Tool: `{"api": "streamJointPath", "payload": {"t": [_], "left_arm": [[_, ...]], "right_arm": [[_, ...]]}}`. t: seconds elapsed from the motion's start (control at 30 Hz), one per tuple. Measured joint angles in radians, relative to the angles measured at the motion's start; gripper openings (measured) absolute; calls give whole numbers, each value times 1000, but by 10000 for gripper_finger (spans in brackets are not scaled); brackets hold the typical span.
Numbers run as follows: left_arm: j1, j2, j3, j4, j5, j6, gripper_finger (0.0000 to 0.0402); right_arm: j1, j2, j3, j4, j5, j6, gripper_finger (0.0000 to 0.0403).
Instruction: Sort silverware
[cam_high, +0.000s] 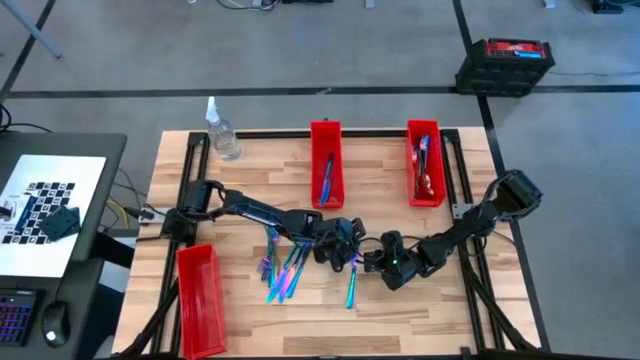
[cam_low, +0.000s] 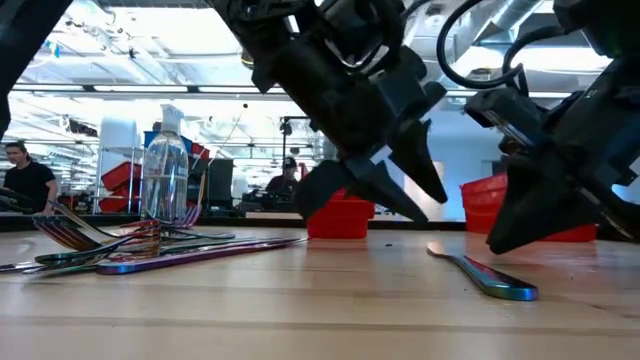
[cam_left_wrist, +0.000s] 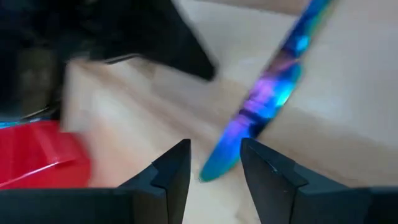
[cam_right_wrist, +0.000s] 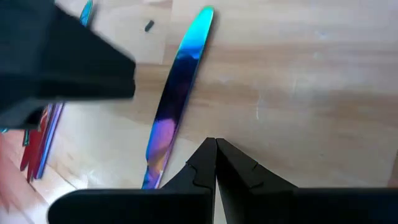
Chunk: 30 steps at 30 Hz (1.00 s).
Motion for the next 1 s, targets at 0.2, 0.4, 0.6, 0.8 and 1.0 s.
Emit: {"api": "streamJointPath", "payload": {"t": [0.2,0.4,0.6,0.8,1.0], "left_arm": [[1,23,-1,-36,34,1,129],[16,54,2,4,44,76,129],[18,85,4,27,41,128,129],[21,88,3,44,42,144,129],[22,89,2,50,42,137,129]], "right_arm": [[-31,0,0,23,-7,-30,0],[-53,0,0,43,-17,-56,0],[-69,0,0,50,-45,-71,0],[-91,0,0,55,-62,-74,0],[-113,0,0,63,-65,-78,0]]}}
